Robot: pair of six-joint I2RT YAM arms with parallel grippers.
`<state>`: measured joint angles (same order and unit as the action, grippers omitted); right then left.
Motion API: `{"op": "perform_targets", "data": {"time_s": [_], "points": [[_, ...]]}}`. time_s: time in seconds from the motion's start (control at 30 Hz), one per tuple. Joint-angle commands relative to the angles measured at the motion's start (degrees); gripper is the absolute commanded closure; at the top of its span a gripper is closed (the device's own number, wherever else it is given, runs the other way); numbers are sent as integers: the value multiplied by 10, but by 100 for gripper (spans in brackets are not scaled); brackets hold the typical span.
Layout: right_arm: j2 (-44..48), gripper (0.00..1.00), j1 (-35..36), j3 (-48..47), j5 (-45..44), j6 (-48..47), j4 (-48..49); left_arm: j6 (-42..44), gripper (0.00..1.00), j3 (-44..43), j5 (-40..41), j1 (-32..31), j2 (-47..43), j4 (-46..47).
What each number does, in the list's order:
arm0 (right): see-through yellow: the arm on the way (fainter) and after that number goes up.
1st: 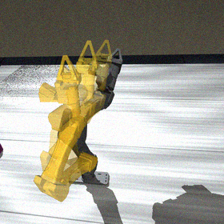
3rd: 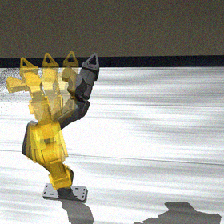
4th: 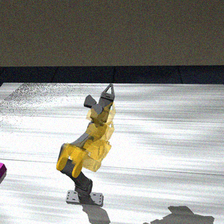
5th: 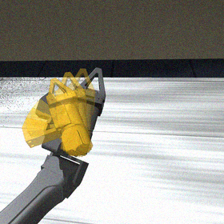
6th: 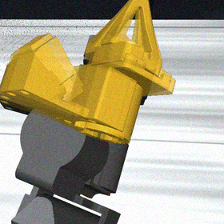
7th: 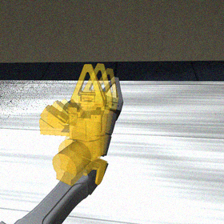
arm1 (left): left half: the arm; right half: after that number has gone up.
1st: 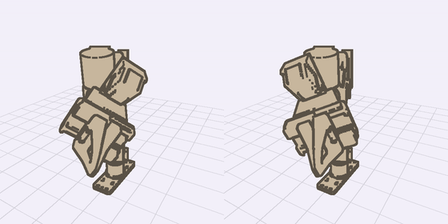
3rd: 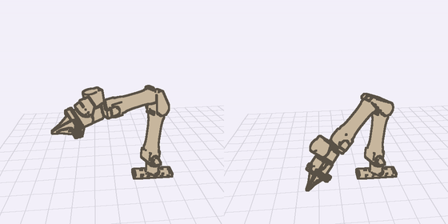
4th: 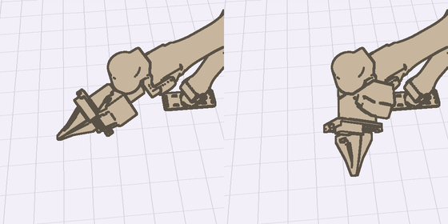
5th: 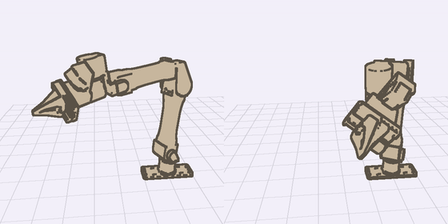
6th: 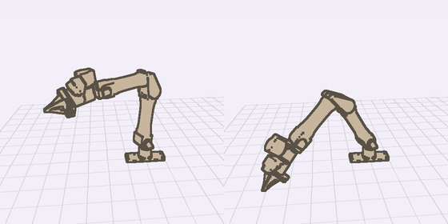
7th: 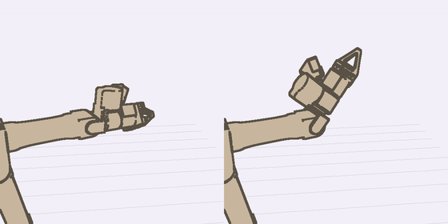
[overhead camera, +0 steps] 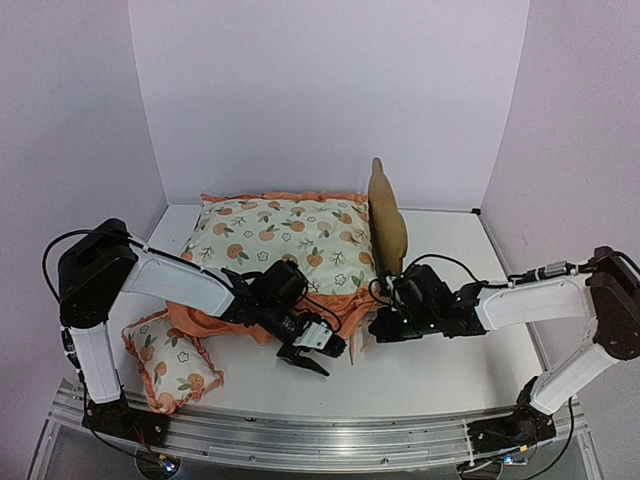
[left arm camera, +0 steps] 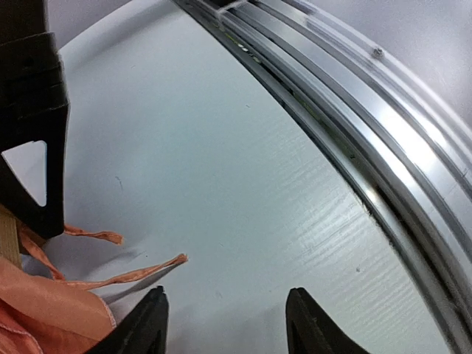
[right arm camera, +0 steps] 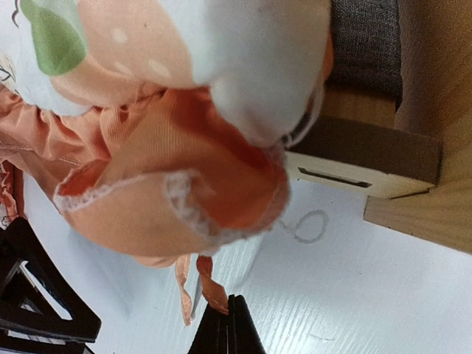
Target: Set up the pet bed
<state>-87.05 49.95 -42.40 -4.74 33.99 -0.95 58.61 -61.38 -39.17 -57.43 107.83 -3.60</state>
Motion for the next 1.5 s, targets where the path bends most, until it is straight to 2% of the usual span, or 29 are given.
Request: {"op": "perform_targets", "data": {"time_s": [0.0, 0.1, 0.27, 0.47, 0.63, 0.9, 1.07, 1.2, 1.47], "points": [[-3, 100, -5, -16, 0, -10, 5, -227, 53, -68, 33, -1, 16, 130], [-1, 100, -6, -11, -1, -9, 5, -377, 61, -89, 80, -2, 44, 218], [14, 100, -8, 0, -11, -5, 5, -459, 66, -110, 154, -8, 91, 213], [12, 100, -9, 0, -10, -4, 5, -465, 71, -125, 229, -8, 116, 203], [9, 100, -11, -3, -9, -5, 5, -478, 74, -122, 308, -8, 99, 182], [-5, 100, -11, -16, 1, -9, 5, -495, 70, -98, 355, -9, 86, 184], [-4, 100, -11, -22, 7, -10, 5, -530, 72, -103, 430, -14, 90, 181], [-5, 100, -12, -23, 9, -9, 5, -578, 72, -92, 438, -18, 81, 159], [-15, 100, -12, -34, 17, -12, 5, -619, 71, -90, 404, -28, 101, 199]]}}
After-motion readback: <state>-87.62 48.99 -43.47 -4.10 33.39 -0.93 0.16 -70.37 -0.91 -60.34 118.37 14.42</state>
